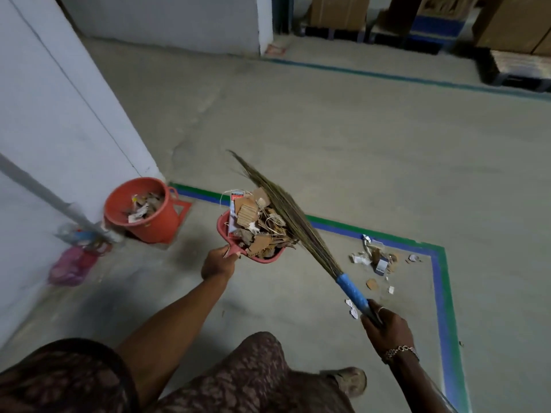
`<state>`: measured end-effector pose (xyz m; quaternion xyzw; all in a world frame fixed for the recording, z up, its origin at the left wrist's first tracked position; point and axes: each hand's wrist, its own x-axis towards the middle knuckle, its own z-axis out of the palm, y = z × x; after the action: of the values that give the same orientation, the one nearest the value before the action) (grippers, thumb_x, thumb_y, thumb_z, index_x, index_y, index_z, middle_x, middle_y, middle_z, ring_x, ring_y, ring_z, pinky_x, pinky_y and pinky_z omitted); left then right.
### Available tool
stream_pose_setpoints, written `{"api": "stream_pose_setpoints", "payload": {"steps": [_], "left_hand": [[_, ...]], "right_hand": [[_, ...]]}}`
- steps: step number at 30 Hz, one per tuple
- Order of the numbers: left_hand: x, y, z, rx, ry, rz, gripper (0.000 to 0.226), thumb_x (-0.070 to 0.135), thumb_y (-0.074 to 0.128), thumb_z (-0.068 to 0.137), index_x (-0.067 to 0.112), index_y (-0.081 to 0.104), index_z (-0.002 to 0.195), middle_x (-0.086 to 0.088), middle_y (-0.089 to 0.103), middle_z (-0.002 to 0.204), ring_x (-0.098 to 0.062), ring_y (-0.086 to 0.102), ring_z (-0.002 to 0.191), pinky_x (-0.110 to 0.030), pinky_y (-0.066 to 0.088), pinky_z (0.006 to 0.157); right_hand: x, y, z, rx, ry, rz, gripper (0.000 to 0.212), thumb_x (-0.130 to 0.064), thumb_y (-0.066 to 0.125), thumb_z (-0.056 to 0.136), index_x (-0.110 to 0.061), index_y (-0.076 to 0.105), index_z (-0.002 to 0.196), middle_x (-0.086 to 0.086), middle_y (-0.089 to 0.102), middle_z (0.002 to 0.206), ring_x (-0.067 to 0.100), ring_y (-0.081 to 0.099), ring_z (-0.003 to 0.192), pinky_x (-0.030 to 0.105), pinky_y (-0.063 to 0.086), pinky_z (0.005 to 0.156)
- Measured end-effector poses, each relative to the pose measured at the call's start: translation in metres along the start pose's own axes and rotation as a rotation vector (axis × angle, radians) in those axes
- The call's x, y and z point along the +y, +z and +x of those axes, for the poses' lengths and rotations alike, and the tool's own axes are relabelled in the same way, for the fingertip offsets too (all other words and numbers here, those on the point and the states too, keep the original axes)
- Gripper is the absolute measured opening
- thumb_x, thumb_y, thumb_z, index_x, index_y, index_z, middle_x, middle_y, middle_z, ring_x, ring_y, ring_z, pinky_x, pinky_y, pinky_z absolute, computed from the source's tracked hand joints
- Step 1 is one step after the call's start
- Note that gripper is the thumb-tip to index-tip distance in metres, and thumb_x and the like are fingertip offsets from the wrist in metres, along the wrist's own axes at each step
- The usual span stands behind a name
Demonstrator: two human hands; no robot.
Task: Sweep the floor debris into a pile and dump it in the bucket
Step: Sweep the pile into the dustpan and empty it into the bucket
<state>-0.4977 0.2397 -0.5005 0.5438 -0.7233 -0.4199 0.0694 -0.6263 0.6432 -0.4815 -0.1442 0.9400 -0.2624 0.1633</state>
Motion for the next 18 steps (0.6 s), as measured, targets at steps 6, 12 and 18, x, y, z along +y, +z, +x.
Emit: {"api": "stream_pose_setpoints", "payload": {"steps": [6,12,18], "left_hand": [[-0.057,-0.075,0.02,0.065,-0.1,-0.048,0.043,0.046,0.074,0.078,0.024,0.074,0.115,-0.006,0.076,0.102,-0.031,0.07,0.094,-0.033,0.052,0.074],[-0.104,-0.134,0.042,0.161,-0.221,-0.152,0.042,0.044,0.077,0.078,0.024,0.075,0.115,-0.007,0.076,0.103,-0.032,0.069,0.095,-0.036,0.054,0.081],[-0.148,-0.179,0.083,0.21,-0.312,-0.198,0.057,0.056,0.075,0.068,0.03,0.073,0.118,-0.003,0.077,0.099,-0.027,0.071,0.09,-0.033,0.054,0.074]], "right_hand": [[-0.068,0.044,-0.003,-0.087,-0.087,-0.062,0.05,-0.036,0.071,0.086,-0.027,0.061,0.134,-0.002,0.07,0.082,0.014,0.062,0.07,0.027,0.046,0.064],[-0.137,0.087,0.015,-0.158,-0.182,-0.08,0.05,-0.032,0.074,0.084,-0.023,0.063,0.133,0.001,0.072,0.084,0.015,0.062,0.07,0.024,0.04,0.064],[-0.206,0.132,0.056,-0.266,-0.249,-0.125,0.049,-0.032,0.075,0.084,-0.026,0.064,0.131,0.003,0.076,0.093,0.022,0.069,0.081,0.024,0.042,0.066]]}}
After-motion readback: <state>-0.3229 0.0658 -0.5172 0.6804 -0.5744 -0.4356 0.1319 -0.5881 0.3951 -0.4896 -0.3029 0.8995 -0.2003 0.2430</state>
